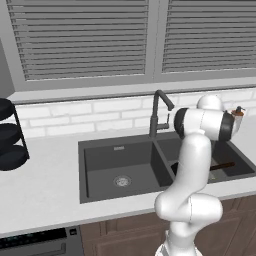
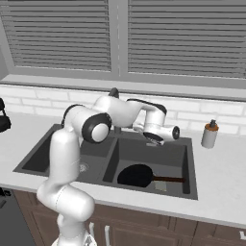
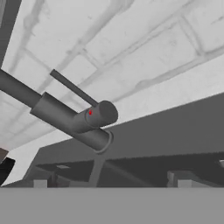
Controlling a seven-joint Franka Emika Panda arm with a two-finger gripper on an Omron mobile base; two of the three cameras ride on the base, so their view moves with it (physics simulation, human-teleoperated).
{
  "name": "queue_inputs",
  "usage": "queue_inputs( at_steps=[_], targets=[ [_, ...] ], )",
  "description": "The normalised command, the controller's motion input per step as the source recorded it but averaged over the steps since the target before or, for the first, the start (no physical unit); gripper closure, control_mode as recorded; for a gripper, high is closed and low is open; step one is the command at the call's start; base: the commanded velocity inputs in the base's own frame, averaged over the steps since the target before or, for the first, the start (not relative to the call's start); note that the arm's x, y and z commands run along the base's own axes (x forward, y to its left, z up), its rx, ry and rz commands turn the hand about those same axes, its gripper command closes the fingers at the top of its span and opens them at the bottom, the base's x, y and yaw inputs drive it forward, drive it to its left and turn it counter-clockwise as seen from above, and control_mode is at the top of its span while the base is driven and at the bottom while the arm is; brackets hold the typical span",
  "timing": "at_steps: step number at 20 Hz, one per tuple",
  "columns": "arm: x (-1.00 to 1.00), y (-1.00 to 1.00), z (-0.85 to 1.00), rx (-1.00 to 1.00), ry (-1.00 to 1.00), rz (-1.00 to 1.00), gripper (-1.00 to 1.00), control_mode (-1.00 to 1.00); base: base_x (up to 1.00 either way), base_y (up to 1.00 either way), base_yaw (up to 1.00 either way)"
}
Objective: Pick the pan and sponge and place them into the sink. Then turn on the water.
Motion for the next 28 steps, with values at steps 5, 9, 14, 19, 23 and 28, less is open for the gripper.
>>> queue_inputs(
  at_steps=[5,9,14,19,23,28],
  targets=[
    [0.34,0.24,0.00,0.00,0.00,0.00,-1.00,-1.00,0.00,0.00,0.00],
    [0.37,0.13,0.00,0.00,0.00,0.00,-1.00,-1.00,0.00,0.00,0.00],
    [0.36,0.08,0.00,0.01,0.00,0.00,-1.00,-1.00,0.00,0.00,0.00],
    [0.30,0.19,0.00,0.01,-0.02,0.00,-1.00,-1.00,0.00,0.00,0.00],
    [0.32,0.16,0.00,0.00,0.00,0.00,-1.00,-1.00,0.00,0.00,0.00],
    [0.18,0.05,0.00,0.00,0.00,0.00,-1.00,-1.00,0.00,0.00,0.00]
  ],
)
